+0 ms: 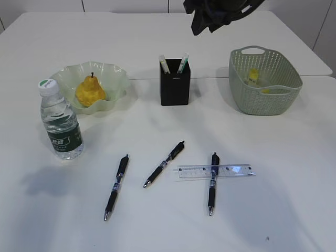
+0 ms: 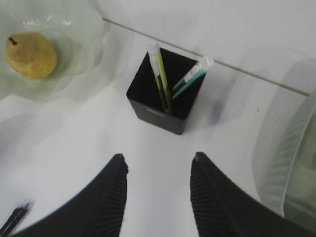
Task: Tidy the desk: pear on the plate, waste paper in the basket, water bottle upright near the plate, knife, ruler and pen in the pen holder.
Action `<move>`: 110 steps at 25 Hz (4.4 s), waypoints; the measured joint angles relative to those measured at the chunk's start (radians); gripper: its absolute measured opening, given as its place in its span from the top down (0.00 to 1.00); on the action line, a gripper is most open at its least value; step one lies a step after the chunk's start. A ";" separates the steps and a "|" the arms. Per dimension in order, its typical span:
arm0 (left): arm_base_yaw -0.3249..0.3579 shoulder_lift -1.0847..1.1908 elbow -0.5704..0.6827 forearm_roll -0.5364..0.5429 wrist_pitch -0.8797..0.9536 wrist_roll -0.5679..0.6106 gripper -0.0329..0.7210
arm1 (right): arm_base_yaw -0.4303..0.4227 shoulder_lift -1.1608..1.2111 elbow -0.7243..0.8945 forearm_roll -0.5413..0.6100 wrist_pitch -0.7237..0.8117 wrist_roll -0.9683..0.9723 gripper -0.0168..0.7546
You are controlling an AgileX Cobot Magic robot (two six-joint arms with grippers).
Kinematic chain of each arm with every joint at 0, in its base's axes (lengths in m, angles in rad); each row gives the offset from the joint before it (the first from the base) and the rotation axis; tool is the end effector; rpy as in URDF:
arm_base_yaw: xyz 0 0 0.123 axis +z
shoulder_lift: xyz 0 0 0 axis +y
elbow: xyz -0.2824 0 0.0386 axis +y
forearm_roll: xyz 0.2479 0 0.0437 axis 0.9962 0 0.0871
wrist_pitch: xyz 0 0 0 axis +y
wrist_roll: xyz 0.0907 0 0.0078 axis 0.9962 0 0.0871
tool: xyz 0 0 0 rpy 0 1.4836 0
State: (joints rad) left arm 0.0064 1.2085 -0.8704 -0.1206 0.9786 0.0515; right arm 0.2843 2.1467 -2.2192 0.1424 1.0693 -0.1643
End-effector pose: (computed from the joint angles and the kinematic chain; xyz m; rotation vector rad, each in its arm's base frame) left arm 0.2149 -0.0077 0.2745 -0.0070 2.7942 -0.1421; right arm 0.4632 0.1472 0.3292 -0.5208 2.4259 0.2351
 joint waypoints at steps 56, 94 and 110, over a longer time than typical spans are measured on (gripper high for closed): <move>0.000 0.000 0.000 0.017 -0.061 0.000 0.29 | 0.160 -0.103 0.636 -0.004 0.005 -0.972 0.45; 0.000 0.000 0.000 0.015 -0.085 0.000 0.34 | 0.211 -0.026 0.652 -0.069 -0.013 -0.961 0.41; 0.000 0.000 0.000 0.015 -0.088 0.000 0.34 | 0.211 0.001 0.672 -0.069 -0.051 -0.941 0.40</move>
State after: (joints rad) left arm 0.0064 1.2085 -0.8704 -0.1059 0.8901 0.0515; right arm 0.4958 2.1476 -1.5471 0.0733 1.0184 -1.1055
